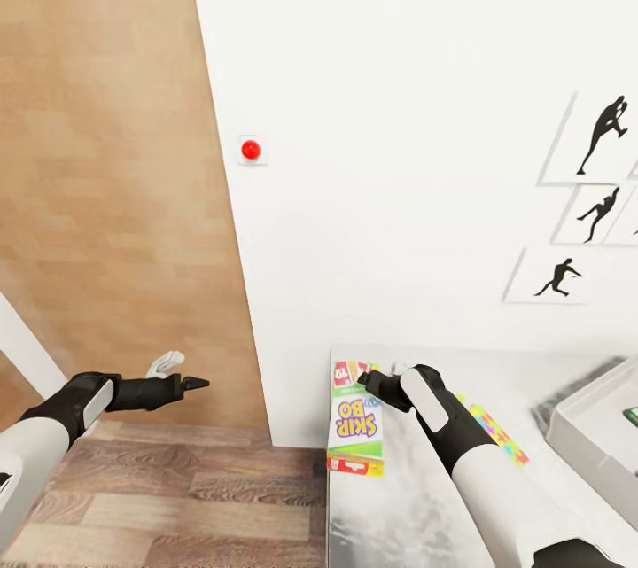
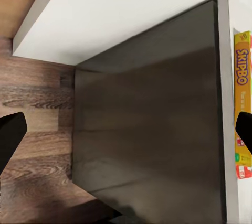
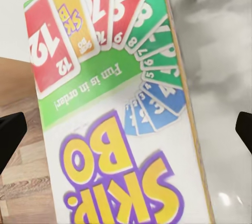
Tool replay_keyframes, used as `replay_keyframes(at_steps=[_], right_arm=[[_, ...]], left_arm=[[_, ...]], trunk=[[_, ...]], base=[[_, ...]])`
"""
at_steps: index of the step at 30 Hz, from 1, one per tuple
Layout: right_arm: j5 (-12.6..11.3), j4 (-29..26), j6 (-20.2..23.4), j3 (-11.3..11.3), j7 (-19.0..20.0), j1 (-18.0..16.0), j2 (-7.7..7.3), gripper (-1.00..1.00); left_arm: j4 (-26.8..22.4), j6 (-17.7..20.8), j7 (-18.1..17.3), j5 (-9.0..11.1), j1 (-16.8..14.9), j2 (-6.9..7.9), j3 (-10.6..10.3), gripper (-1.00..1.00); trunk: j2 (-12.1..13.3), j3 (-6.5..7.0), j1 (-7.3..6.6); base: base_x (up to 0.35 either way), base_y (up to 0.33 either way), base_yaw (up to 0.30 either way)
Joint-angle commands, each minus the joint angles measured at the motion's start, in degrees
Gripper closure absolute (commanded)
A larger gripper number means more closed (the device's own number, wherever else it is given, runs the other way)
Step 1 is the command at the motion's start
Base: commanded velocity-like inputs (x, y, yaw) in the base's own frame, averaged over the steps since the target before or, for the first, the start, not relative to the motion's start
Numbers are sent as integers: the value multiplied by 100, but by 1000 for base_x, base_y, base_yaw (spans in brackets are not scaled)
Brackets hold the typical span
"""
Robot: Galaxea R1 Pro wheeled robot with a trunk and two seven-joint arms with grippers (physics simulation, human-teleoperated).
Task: Put all the toys in the child's room - the three board games (two on the bed and one on the table), the two jigsaw puzzles on the table, and the tennis ball on the table - inside the toy box on the table in the child's room.
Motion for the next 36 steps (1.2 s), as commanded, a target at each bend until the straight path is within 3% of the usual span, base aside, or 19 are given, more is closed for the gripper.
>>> replay_keyframes(at_steps=[1,12,36], right_arm=[[-60,-8,2,15,-38,-5,-3,-100],[-53,-11,2,8,364,-5,-11,-100],[-52,-9,2,6,398,-5,-12,-100]], left_arm=[[-21,50,-2,37,-5,3,-4,-100],[-61,50,10,37,-5,-2,-4,-100],[-64,50,34,37,-5,-5,-4,-100]], trunk=[[-13,-23,3],[-13,-126,3],[-13,-353,3]], base=[[0,0,0],[0,0,0],[0,0,0]])
